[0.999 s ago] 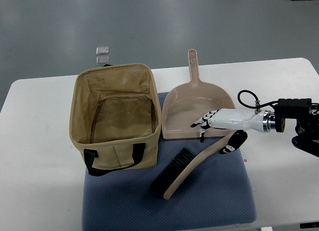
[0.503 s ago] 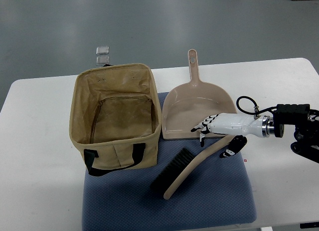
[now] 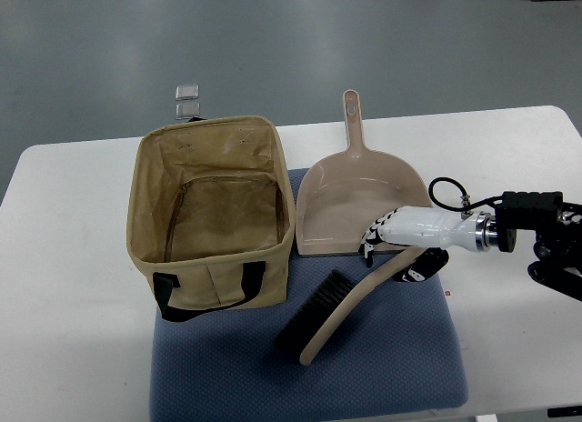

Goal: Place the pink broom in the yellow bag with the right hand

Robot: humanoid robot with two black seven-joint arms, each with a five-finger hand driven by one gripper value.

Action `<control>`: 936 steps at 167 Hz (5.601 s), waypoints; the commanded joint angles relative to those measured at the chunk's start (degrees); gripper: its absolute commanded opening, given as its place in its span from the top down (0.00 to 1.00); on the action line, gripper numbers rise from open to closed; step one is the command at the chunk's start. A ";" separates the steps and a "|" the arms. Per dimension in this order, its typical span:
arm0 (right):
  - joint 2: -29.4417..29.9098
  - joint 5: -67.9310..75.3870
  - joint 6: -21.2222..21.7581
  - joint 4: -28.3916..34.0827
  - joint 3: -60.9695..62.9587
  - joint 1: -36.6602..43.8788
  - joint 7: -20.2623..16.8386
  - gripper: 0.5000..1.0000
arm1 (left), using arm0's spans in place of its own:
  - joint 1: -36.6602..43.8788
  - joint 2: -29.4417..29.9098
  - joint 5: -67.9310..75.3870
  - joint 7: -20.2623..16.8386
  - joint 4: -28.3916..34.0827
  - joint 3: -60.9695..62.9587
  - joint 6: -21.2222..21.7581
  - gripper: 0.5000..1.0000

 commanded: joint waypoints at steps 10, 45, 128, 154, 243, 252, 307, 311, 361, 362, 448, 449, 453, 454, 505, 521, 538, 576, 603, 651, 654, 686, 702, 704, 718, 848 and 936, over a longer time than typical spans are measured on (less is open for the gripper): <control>-0.09 -0.17 0.07 0.00 0.00 0.00 0.26 0.77 | 0.00 0.00 0.00 0.00 0.00 0.00 0.00 0.00; -0.26 -0.17 -0.01 0.08 0.00 0.00 0.61 0.92 | 0.00 0.00 0.00 0.00 0.00 0.00 0.00 0.00; -0.53 0.53 -0.01 0.09 0.26 0.00 1.67 1.00 | 0.00 0.00 0.00 0.00 0.00 0.00 0.00 0.00; -0.35 0.80 -0.45 0.08 0.44 -0.08 1.58 1.00 | 0.00 0.00 0.00 0.00 0.00 0.00 0.00 0.00; -1.05 1.94 -2.30 0.08 1.14 -0.26 2.37 1.00 | 0.00 0.00 0.00 0.00 0.00 0.00 0.00 0.00; -1.58 2.12 -2.65 0.08 1.14 -0.26 2.64 1.00 | 0.00 0.00 0.00 0.00 0.00 0.00 0.00 0.00; -8.35 8.18 -4.23 0.17 1.23 0.44 5.54 1.00 | 0.00 0.00 0.00 0.00 0.00 0.00 0.00 0.00; -8.96 8.97 -4.23 0.17 1.23 0.62 5.71 1.00 | 0.00 0.00 0.00 0.00 0.00 0.00 0.00 0.00; -14.76 16.53 -4.67 0.26 1.23 4.05 7.91 1.00 | 0.00 0.00 0.00 0.00 0.00 0.00 0.00 0.00; -14.77 16.53 -4.67 0.26 1.23 4.05 7.91 1.00 | 0.00 0.00 0.00 0.00 0.00 0.00 0.00 0.00; -20.92 28.66 -0.01 -2.99 1.23 18.90 7.56 1.00 | 0.00 0.00 0.00 0.00 0.00 0.00 0.00 0.00; -20.92 28.66 -0.01 -2.99 1.23 18.90 7.56 1.00 | 0.00 0.00 0.00 0.00 0.00 0.00 0.00 0.00; -20.39 28.66 0.07 -3.34 1.23 19.95 7.47 1.00 | 0.00 0.00 0.00 0.00 0.00 0.00 0.00 0.00; -20.39 28.66 0.07 -3.34 1.23 19.96 7.47 1.00 | 0.00 0.00 0.00 0.00 0.00 0.00 0.00 0.00; -2.82 27.78 3.24 -10.19 0.97 29.27 3.95 1.00 | 0.00 0.00 0.00 0.00 0.00 0.00 0.00 0.00; 3.42 27.52 3.33 -13.54 0.27 30.68 3.60 1.00 | 0.00 0.00 0.00 0.00 0.00 0.00 0.00 0.00; 9.57 26.20 3.33 -16.35 -0.09 30.86 2.46 1.00 | 0.00 0.00 0.00 0.00 0.00 0.00 0.00 0.00; 19.07 20.13 1.66 -21.89 -3.07 28.22 1.93 1.00 | 0.00 0.00 0.00 0.00 0.00 0.00 0.00 0.00; 21.44 17.94 0.25 -22.42 -4.30 26.11 0.61 1.00 | 0.00 0.00 0.00 0.00 0.00 0.00 0.00 0.00; 23.38 17.50 -1.51 -23.38 -4.39 24.61 -0.18 0.41 | 0.00 0.00 0.00 0.00 0.00 0.00 0.00 0.00; 23.29 17.67 -1.51 -23.38 -4.39 24.61 -0.18 0.41 | 0.00 0.00 0.00 0.00 0.00 0.00 0.00 0.00; 22.32 18.29 -1.51 -23.21 -3.60 24.61 -0.09 0.31 | 0.00 0.00 0.00 0.00 0.00 0.00 0.00 0.00; 21.62 18.99 -1.60 -23.12 -1.23 24.61 0.09 0.29 | 0.00 0.00 0.00 0.00 0.00 0.00 0.00 0.00; 21.44 19.17 -1.60 -23.03 -0.70 24.53 0.17 0.29 | 0.00 0.00 0.00 0.00 0.00 0.00 0.00 0.00; 21.09 20.92 -1.42 -23.12 4.74 23.30 -0.09 0.28 | 0.00 0.00 0.00 0.00 0.00 0.00 0.00 0.00; 20.57 75.50 -3.53 -24.44 32.08 1.24 -0.18 0.28 | 0.00 0.00 0.00 0.00 0.00 0.00 0.00 0.00; 21.71 93.78 -1.77 -27.69 31.99 -1.58 -3.34 0.15 | 0.00 0.00 0.00 0.00 0.00 0.00 0.00 0.00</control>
